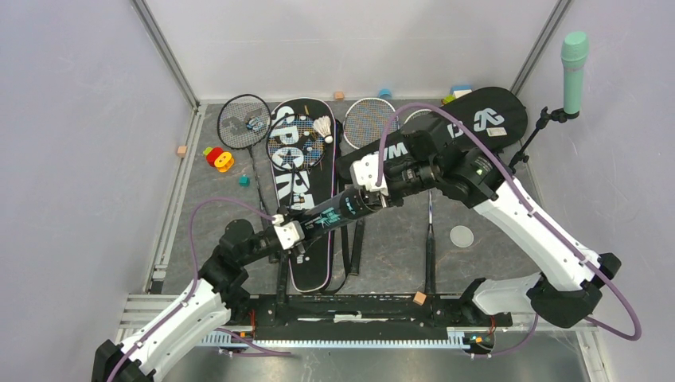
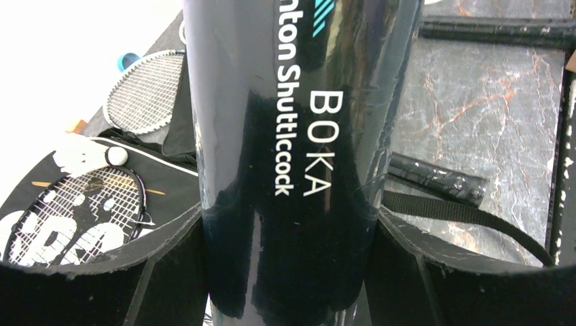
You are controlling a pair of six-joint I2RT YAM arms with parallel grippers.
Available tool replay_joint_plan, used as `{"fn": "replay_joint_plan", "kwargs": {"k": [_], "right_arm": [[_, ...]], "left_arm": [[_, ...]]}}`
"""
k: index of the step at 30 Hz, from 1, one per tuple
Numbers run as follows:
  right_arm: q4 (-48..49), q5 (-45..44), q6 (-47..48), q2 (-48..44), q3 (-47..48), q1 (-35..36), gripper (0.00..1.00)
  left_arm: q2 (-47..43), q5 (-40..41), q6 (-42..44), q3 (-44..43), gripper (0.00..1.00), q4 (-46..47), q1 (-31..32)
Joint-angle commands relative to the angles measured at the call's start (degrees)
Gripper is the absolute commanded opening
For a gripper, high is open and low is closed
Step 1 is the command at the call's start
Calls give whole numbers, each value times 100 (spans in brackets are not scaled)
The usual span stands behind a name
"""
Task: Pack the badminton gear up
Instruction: Place the shuttlecock at the shuttle tube, then pick up the shuttlecock at the center of the board.
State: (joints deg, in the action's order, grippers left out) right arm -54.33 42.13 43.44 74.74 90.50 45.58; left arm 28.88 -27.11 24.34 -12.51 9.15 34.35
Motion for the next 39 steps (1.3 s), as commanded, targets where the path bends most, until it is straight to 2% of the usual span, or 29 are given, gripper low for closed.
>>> {"fn": "replay_joint_plan", "kwargs": {"k": [1,8,12,15,17,19,22,25,28,33,39], "right_arm": [[335,-977,-357,-161,551,56,29],[1064,-2314,-876,-1514,376,55,60],[1573,-3293,-1197,-2201,-54,56,71],[2362,-4154,-1616,-2624,-637,54,84],[2941,-5033,-1951,-2726,-1000,58,96],[3522,-5971,-2387,-2650,-1393,57,98],[4160,-7285,-2872,-2086,-1836,47,98],[4530,-7743,-3409,-1027,-1814,-73,98],[4796,-7349,-3641,136,-1504,-244,98],[5939,-6324,-3788,1802,-1008,-488,98],[6686,-5423,-3919,3770,265,-643,98]], "left_arm": [[-182,-150,-80,-162,15,755,55],[-351,443,-301,-17,15,1159,54],[-390,1195,-566,144,15,1729,54],[-379,1706,-742,187,15,2014,54],[-392,2325,-945,237,15,2362,59],[-377,3314,-1202,353,18,2928,55],[-358,4772,-1463,446,24,3554,55],[-359,5510,-1540,444,26,3691,54],[-359,5446,-1597,367,27,3439,55],[-363,5444,-1608,309,26,3278,55],[-340,5509,-1565,337,25,3331,56]]}}
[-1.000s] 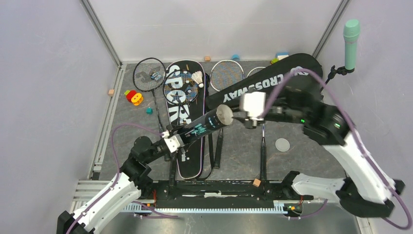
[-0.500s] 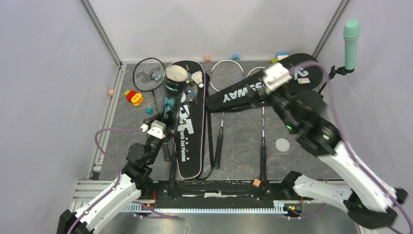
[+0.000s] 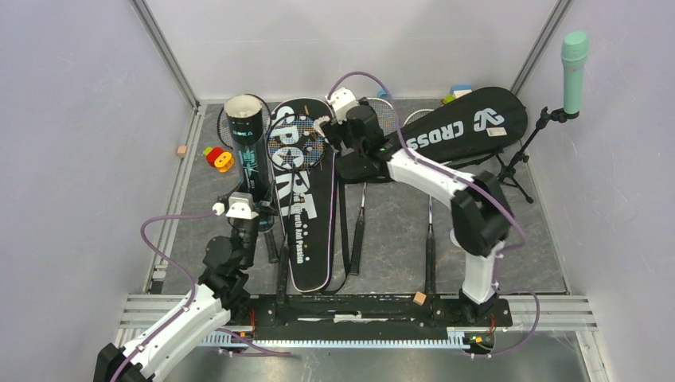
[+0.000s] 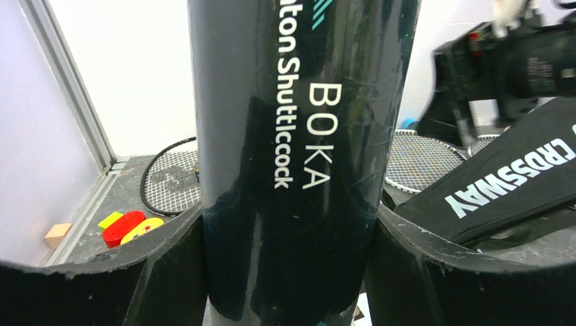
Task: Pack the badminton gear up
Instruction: Pick up the shuttlecock at the center of the board.
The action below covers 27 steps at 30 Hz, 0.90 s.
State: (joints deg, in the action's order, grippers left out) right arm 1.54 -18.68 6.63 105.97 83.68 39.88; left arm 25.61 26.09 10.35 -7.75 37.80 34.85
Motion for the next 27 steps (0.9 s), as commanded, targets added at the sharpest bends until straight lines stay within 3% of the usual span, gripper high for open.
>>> {"fn": "replay_joint_plan", "kwargs": {"k": [1,8,13,19,23,25,27], "right_arm": [[1133,721,-271,1000,1221,-90,98],[1484,1274,-635,2706,2669,-247,96],[2180,1375,-1134,3330,2816,-330,94],[1746,909,-2003,4194,3630,-426,87],[1762,907,-2213,4328,3595,-429,82],[1756,888,-2194,4290,3531,-428,74],[1797,874,-2173,4156,3359,-433,56]], "left_arm": [[14,180,-164,-139,25,479,5],[225,195,-160,-191,24,510,9],[211,127,-194,-175,22,527,4],[210,121,-224,-155,22,579,4],[226,120,-237,-150,22,605,5],[247,93,-245,-149,22,606,4],[256,82,-240,-148,22,607,5]]}}
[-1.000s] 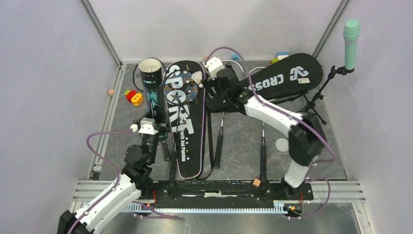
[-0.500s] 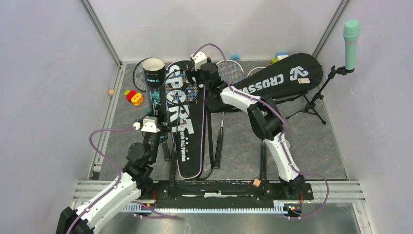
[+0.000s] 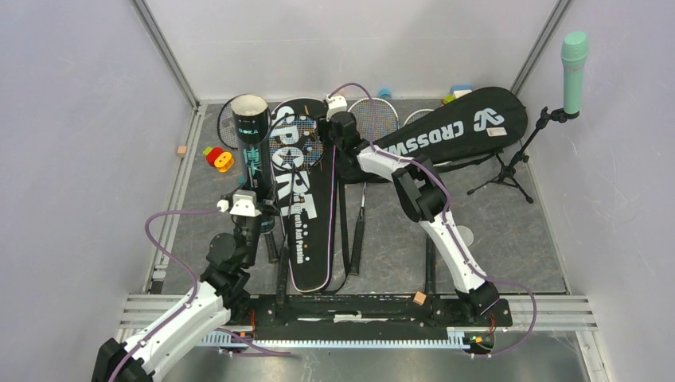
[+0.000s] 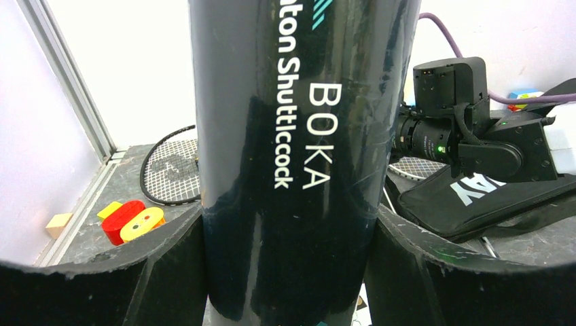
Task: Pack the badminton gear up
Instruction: Pick up the shuttlecock at the center of the board, then place the shuttlecock at the shuttle tube.
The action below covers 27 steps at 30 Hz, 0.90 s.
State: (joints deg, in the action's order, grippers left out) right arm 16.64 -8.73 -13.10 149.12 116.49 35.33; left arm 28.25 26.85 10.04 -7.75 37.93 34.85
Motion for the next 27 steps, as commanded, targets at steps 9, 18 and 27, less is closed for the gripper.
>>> {"fn": "replay_joint_plan", "kwargs": {"k": [9,18,27], "right_arm": [[1256,537,134,-2214,-1745,9,34],[2206,1527,179,-5469,-4377,9,38],[3733,2777,-1215,-7333,-5309,18,39]], "left_arm": [[68,-167,-284,-183,23,591,9],[164,-1387,-566,-225,25,507,4],[942,-3210,-921,-336,24,989,4]]}}
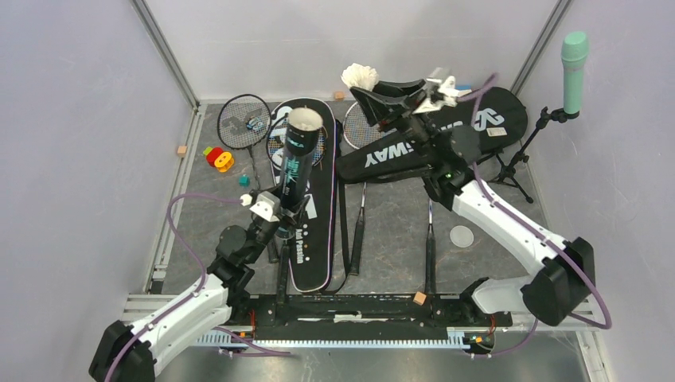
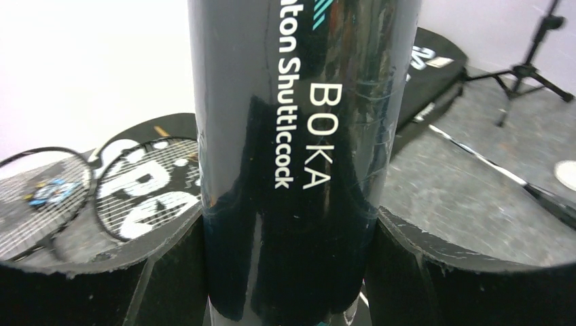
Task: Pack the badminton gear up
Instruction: Place the shuttlecock at the shuttle tube.
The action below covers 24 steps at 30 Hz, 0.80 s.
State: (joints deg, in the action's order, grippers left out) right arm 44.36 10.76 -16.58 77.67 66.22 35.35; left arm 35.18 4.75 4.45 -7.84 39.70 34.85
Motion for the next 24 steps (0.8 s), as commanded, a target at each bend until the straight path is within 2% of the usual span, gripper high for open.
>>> {"fn": "replay_joint_plan", "kwargs": {"k": [1,4,19,22,24], "right_arm": [[1317,888,-1100,-257,-355,31,39],[1912,1028,-1596,-279,-431,127,39],[1673,1081,-1271,407,122,1166,45],[1673,1060,-1346,443,113,1219,48],[1681,1117,-1485,477,102,1237,53]], "left_arm": [[322,-1097,-383,-348,24,847,6],[491,-1430,-389,-377,23,939,9],[486,-1577,-621,-352,22,1053,5],[443,-1575,-638,-286,22,1155,7],[435,-1553,-654,-260,22,1225,4]]}}
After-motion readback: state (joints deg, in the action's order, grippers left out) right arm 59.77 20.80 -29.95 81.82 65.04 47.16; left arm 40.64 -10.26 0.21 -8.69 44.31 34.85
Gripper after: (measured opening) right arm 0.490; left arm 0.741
